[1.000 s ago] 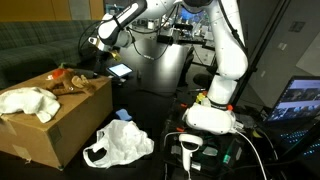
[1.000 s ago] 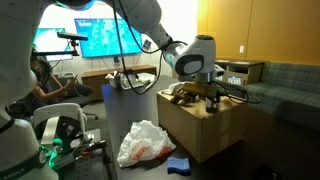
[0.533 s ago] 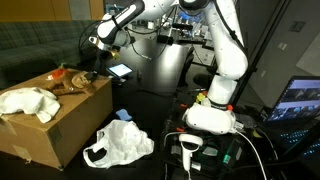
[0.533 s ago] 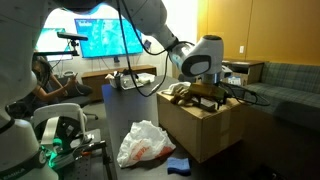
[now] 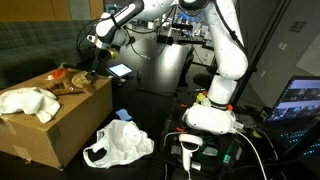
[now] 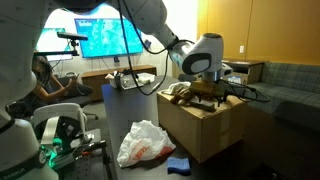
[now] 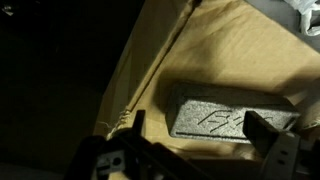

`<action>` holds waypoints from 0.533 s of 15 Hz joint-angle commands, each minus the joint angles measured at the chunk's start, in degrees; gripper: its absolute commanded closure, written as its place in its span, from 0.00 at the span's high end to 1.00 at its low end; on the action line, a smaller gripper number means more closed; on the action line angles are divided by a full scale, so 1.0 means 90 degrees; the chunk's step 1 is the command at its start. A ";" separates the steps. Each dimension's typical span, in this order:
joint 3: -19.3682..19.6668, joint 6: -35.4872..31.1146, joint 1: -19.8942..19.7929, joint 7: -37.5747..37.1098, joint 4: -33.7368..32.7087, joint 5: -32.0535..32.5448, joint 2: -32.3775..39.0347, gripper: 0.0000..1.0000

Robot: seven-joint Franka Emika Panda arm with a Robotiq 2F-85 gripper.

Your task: Pick up all the objects on the table and put them on the box, then pick up all the object on the box and put them on the table

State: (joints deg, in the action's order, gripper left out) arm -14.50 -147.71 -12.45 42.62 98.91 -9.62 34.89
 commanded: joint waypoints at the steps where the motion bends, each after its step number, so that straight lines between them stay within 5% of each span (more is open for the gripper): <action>1: 0.0094 0.0148 0.0183 0.0032 -0.0378 0.0089 0.0194 1.00; 8: 0.0301 0.0327 0.0458 -0.0163 -0.0774 0.0331 0.0558 1.00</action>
State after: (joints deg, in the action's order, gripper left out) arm -13.30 -146.82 -9.96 42.50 96.07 -8.38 37.42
